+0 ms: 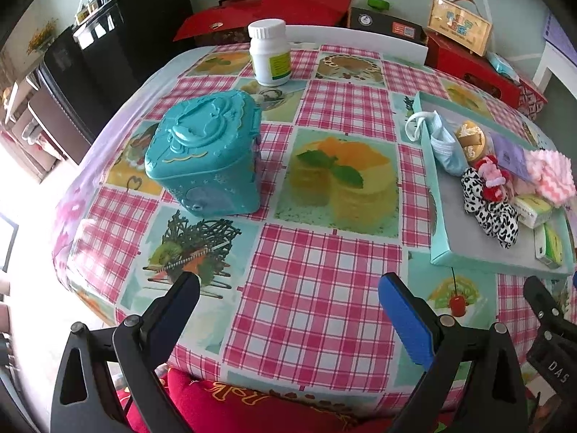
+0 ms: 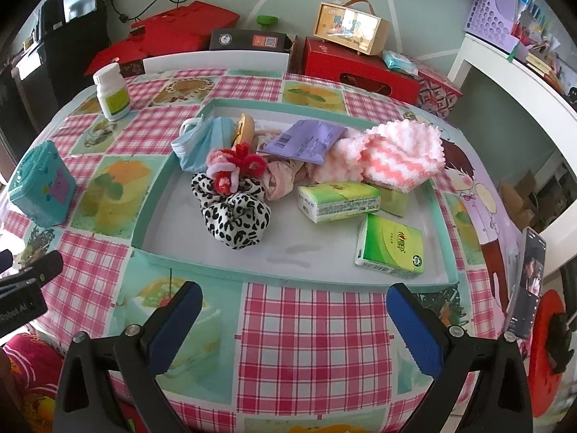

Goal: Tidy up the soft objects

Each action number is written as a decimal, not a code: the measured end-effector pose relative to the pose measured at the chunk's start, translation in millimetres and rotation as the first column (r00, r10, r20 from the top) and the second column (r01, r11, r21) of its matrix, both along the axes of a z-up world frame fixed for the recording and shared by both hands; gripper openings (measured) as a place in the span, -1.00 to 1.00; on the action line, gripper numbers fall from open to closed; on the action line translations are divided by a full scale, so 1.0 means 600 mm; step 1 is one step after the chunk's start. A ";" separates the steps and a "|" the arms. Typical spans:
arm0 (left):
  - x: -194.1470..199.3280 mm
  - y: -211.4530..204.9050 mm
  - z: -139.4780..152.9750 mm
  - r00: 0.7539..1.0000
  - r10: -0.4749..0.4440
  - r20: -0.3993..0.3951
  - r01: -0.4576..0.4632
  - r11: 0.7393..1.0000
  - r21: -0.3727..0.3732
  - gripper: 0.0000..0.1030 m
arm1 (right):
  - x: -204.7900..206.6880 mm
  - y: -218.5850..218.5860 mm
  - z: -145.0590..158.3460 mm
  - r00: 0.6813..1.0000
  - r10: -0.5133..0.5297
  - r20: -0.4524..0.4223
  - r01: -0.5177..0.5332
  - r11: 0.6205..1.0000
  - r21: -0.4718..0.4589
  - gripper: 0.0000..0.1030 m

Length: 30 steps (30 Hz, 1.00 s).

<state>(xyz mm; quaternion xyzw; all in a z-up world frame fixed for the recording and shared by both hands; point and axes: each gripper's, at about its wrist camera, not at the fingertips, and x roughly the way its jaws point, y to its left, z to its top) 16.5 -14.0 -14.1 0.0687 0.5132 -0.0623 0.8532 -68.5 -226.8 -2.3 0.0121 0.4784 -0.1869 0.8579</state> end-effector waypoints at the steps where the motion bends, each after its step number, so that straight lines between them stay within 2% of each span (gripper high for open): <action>1: -0.001 -0.002 0.001 1.000 -0.008 0.006 0.008 1.000 0.005 0.93 | -0.001 0.000 0.001 1.000 -0.001 0.005 0.001 1.000 0.001 1.00; 30: -0.005 -0.008 -0.002 1.000 -0.020 0.006 0.020 1.000 0.019 0.93 | -0.003 -0.001 0.000 1.000 -0.011 0.002 0.011 1.000 -0.006 1.00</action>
